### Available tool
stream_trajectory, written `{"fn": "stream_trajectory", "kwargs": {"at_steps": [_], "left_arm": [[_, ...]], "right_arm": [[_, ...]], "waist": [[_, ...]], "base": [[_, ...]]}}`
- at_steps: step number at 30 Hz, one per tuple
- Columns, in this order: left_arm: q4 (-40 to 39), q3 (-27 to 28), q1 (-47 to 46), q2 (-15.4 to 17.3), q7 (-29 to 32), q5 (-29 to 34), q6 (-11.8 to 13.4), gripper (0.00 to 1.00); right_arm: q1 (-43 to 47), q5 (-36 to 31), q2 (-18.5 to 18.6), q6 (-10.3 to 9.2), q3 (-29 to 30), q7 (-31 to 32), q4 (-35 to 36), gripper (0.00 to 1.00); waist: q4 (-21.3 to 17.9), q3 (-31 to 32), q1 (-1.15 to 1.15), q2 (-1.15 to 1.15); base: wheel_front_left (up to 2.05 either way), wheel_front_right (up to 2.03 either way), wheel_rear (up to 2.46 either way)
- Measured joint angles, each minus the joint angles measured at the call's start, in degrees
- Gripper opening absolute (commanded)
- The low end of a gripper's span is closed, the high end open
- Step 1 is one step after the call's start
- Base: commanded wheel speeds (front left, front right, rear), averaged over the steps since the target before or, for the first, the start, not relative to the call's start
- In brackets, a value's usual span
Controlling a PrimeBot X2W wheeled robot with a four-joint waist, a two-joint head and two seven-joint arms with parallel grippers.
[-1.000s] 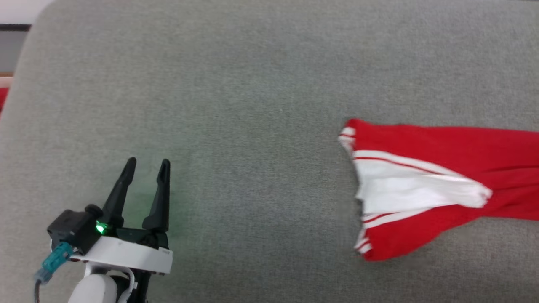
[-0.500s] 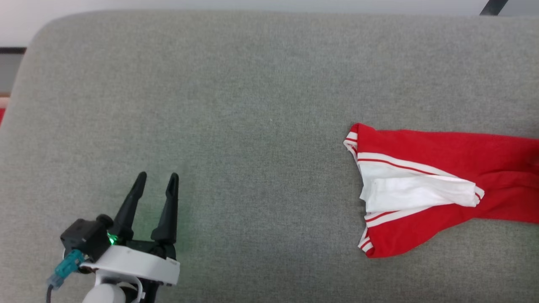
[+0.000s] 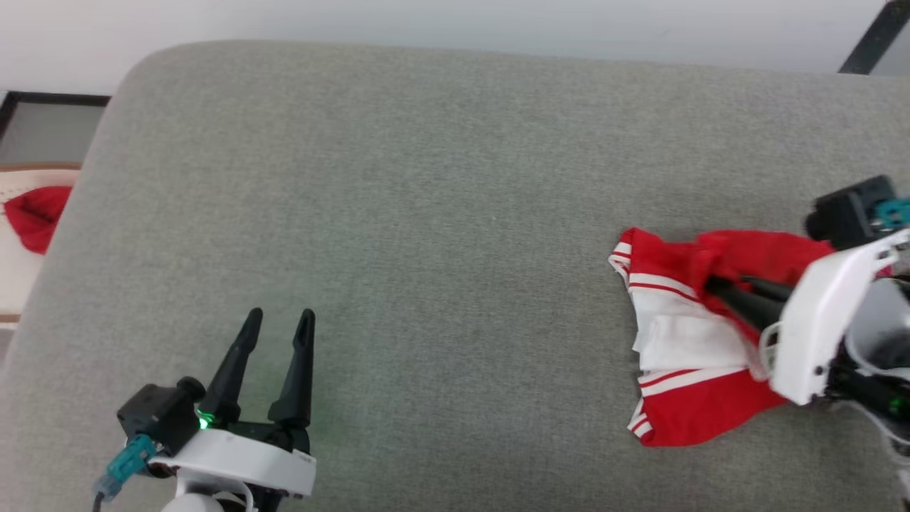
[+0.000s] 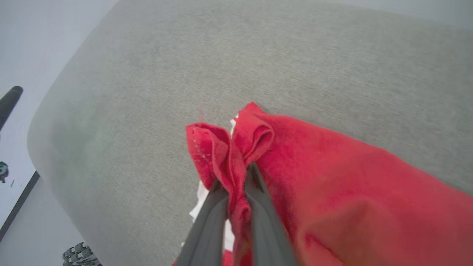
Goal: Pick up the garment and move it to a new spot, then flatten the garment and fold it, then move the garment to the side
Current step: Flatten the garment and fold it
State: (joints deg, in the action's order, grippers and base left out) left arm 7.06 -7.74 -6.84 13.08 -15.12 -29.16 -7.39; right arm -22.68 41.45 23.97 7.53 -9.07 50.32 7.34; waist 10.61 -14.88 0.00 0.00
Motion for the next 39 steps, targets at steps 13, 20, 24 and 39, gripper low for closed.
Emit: {"fn": "stream_trajectory", "kwargs": {"at_steps": [13,20,24,39], "left_arm": [[0.55,-0.67,-0.44,-1.59,0.0,-0.79,0.0,1.0],[0.96,-0.48,-0.54,-1.88,0.0,-1.42,0.01,1.0],[1.53,-0.57,-0.51,-1.7,0.0,-1.45,0.0,1.0],[4.79,-2.26,0.6,2.42,0.0,-2.74,0.0,1.0]], "right_arm": [[-3.44,-1.25,-1.64,0.0,-8.38,-6.04,-7.71,0.0],[-4.61,-1.16,-1.38,0.0,-10.44,-9.7,-10.85,0.45],[-4.82,0.19,-1.81,0.0,-10.38,-12.07,-11.81,1.0],[-0.3,1.13,3.55,0.0,-6.59,-33.03,-19.04,1.0]], "waist": [[2.6,-1.03,0.0,0.0],[2.42,-0.76,0.0,0.0],[1.84,0.2,0.0,0.0],[-2.75,6.5,0.0,0.0]], "base": [[0.0,0.0,0.0],[0.0,0.0,0.0],[0.0,0.0,0.0],[0.0,0.0,0.0]]}}
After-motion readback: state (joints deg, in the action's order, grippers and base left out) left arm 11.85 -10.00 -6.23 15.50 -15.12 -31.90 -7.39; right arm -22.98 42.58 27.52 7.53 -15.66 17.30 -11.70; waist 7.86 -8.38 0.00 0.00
